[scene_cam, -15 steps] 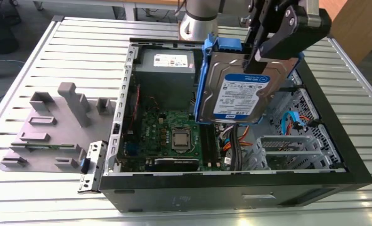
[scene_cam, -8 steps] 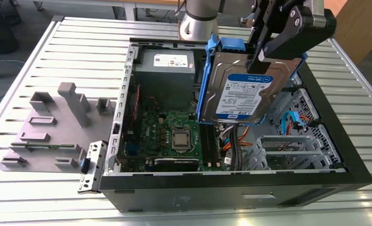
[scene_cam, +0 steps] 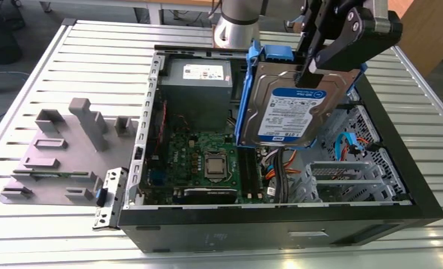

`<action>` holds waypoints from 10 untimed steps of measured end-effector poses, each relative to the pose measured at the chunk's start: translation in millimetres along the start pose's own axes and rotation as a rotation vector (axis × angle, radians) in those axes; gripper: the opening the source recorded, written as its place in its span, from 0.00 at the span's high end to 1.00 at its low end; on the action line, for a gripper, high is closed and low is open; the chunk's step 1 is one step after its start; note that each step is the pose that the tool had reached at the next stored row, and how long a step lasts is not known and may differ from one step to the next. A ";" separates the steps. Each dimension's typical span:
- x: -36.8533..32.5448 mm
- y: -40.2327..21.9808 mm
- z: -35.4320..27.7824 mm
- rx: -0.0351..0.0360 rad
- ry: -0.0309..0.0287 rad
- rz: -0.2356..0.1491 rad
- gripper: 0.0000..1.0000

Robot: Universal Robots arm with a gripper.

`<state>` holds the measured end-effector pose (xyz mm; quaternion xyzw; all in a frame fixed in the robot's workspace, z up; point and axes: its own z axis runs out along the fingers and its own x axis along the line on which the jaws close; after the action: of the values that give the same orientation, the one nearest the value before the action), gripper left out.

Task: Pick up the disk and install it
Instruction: 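Pick up the disk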

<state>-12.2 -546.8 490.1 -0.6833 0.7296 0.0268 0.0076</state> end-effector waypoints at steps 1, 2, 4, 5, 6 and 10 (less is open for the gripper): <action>-0.1 -1.5 0.1 0.0000 -0.0001 0.000 0.65; -0.2 -3.1 0.0 0.0001 -0.0001 0.000 0.65; -0.4 -4.8 0.0 0.0000 0.0000 0.000 0.65; -0.4 -4.8 -0.1 0.0000 0.0001 0.000 0.65; -0.4 -4.8 -0.1 0.0000 0.0001 0.000 0.65; -0.4 -5.4 -0.1 0.0000 0.0000 0.000 0.65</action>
<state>-6.7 -546.7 490.0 -0.6832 0.7297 0.0267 0.0076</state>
